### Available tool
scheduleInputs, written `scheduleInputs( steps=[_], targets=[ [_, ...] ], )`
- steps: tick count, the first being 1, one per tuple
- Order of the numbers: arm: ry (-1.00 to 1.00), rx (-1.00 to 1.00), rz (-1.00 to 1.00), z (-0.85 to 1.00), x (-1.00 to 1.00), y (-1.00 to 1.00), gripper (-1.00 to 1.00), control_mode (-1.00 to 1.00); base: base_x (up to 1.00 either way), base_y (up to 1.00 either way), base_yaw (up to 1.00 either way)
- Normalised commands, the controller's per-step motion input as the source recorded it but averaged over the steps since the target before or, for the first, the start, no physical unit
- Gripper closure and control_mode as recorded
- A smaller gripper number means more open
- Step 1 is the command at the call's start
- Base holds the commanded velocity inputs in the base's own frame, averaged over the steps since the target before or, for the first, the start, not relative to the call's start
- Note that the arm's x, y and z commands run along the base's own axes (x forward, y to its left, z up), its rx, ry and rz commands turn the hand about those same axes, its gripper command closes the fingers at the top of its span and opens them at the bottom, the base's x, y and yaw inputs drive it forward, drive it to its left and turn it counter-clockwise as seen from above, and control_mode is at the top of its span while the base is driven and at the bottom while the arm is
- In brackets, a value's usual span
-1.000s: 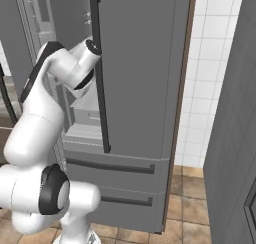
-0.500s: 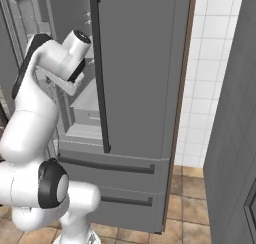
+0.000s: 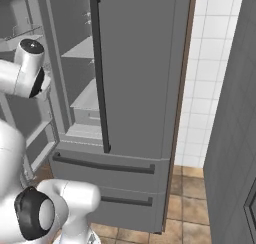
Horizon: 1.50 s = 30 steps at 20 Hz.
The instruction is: Take the lemon wedge from the fridge and place it on the plate with fish on the dining counter.
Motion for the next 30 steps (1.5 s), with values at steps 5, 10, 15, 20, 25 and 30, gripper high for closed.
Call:
scheduleInputs(
  steps=[5,10,15,20,25,30],
  targets=[
    [-0.11,0.01,-0.03,0.41,-0.3,-0.29,-1.0,-1.0,0.0,0.0,0.0],
    [-0.22,-0.02,-0.17,0.98,-0.95,-0.94,-1.0,-1.0,0.0,0.0,0.0],
    [-0.22,-0.26,-0.19,0.45,-0.73,-1.0,-1.0,-1.0,0.0,0.0,0.0],
    [-0.19,-0.38,-0.18,0.02,-0.29,-1.0,-1.0,-1.0,0.0,0.0,0.0],
    [-0.18,-0.12,-0.01,0.0,0.39,-0.6,-1.0,-1.0,0.0,0.0,0.0],
    [0.0,0.0,0.0,0.0,0.77,-0.2,-1.0,-1.0,0.0,0.0,0.0]
  ],
)
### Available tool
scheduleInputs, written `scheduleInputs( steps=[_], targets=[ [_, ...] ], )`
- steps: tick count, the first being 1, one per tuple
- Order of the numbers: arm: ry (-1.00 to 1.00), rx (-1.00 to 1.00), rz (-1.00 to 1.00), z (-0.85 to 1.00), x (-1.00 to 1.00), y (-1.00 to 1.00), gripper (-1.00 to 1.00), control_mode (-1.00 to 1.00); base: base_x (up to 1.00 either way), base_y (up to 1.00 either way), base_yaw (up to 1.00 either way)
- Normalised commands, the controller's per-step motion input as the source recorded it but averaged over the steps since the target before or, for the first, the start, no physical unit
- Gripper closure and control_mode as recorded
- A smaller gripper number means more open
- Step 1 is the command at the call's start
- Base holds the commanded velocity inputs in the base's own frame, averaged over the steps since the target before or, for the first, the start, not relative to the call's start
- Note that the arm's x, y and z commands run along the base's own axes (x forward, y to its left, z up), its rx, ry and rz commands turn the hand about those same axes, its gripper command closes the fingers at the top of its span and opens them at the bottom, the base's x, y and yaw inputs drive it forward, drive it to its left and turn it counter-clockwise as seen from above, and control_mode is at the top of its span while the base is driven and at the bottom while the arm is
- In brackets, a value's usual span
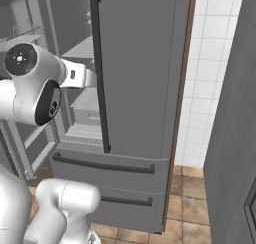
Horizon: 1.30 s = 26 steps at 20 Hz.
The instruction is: Take the lemon wedge from the fridge and place it on the plate with fish on the dining counter.
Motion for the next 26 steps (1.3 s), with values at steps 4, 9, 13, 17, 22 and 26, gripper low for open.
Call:
scheduleInputs(
  steps=[4,9,13,17,22,26],
  targets=[
    [0.01,0.0,0.0,0.0,0.97,0.0,-1.0,-1.0,0.0,0.0,0.0],
    [0.02,0.0,0.0,-0.1,0.91,0.0,-1.0,-1.0,0.0,0.0,0.0],
    [0.01,-0.02,0.0,-0.28,0.7,0.0,-1.0,-1.0,0.0,0.0,0.0],
    [0.01,-0.03,0.0,-0.3,0.6,0.03,-1.0,-1.0,0.0,0.0,0.0],
    [0.01,0.0,0.0,-0.23,0.66,0.0,-1.0,-1.0,0.0,0.0,0.0],
    [0.0,0.0,0.0,-0.21,0.67,0.0,-1.0,-1.0,0.0,0.0,0.0]
  ],
)
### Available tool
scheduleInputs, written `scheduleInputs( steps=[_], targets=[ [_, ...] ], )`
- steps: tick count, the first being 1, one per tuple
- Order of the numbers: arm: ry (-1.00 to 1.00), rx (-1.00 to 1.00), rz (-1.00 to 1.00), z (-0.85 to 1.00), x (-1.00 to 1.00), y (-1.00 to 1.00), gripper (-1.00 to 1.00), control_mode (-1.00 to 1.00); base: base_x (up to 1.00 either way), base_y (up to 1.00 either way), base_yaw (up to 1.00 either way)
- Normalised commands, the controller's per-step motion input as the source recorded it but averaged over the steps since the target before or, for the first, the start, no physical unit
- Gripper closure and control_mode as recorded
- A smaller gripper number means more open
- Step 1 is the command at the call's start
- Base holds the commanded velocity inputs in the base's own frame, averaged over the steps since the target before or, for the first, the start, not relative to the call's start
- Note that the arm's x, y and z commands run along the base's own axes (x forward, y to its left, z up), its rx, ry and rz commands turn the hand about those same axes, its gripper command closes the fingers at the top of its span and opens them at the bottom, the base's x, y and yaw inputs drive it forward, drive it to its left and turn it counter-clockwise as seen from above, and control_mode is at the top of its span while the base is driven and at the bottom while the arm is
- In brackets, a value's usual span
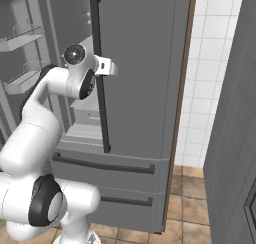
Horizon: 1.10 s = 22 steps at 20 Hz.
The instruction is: Take the lemon wedge from the fridge and place it on the plate with fish on the dining counter.
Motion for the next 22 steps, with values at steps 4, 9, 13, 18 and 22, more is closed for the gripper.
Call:
scheduleInputs(
  steps=[4,9,13,18,22],
  targets=[
    [0.0,0.0,0.0,-0.21,0.78,0.06,-1.0,-1.0,0.0,0.0,0.0],
    [0.02,0.0,0.0,-0.23,0.92,0.06,-1.0,-1.0,0.0,0.0,0.0],
    [0.0,0.0,0.0,-0.22,0.88,0.02,-1.0,-1.0,0.0,0.0,0.0],
    [0.01,0.0,0.0,-0.05,0.34,0.0,1.0,-1.0,0.0,0.0,0.0],
    [0.0,0.0,0.0,0.0,-0.01,-0.02,1.0,-1.0,0.0,0.0,0.0]
  ],
)
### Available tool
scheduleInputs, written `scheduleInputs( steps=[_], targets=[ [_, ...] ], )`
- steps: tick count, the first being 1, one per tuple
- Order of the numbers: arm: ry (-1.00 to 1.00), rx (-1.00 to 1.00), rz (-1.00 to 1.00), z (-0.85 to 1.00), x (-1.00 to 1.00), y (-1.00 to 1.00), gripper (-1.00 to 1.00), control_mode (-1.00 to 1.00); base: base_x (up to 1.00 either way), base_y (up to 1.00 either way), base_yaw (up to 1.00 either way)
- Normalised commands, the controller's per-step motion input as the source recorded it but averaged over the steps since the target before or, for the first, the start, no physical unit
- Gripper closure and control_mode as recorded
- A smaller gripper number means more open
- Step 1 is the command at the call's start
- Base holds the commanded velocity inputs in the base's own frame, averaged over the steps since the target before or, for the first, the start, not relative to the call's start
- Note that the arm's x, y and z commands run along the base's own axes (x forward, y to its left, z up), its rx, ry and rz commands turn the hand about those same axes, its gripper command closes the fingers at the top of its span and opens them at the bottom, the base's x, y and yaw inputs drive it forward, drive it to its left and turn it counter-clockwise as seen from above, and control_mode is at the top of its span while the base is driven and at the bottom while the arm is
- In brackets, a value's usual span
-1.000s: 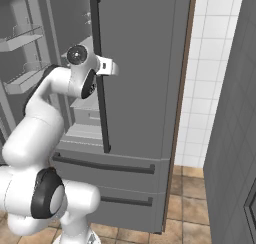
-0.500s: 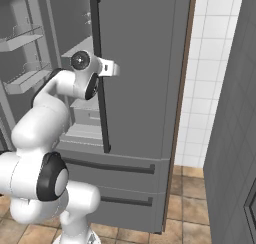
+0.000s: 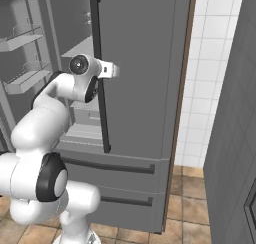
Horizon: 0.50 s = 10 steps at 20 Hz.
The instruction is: Take the lemon wedge from the fridge and place it on the plate with fish on the dining counter.
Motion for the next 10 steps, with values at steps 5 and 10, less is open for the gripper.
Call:
scheduleInputs(
  steps=[5,10],
  targets=[
    [-0.01,0.04,-0.11,0.0,-0.79,-0.61,1.0,-1.0,0.0,0.0,0.0],
    [-0.07,0.12,-0.23,0.14,-1.0,-1.0,1.0,-1.0,0.0,0.0,0.0]
  ],
)
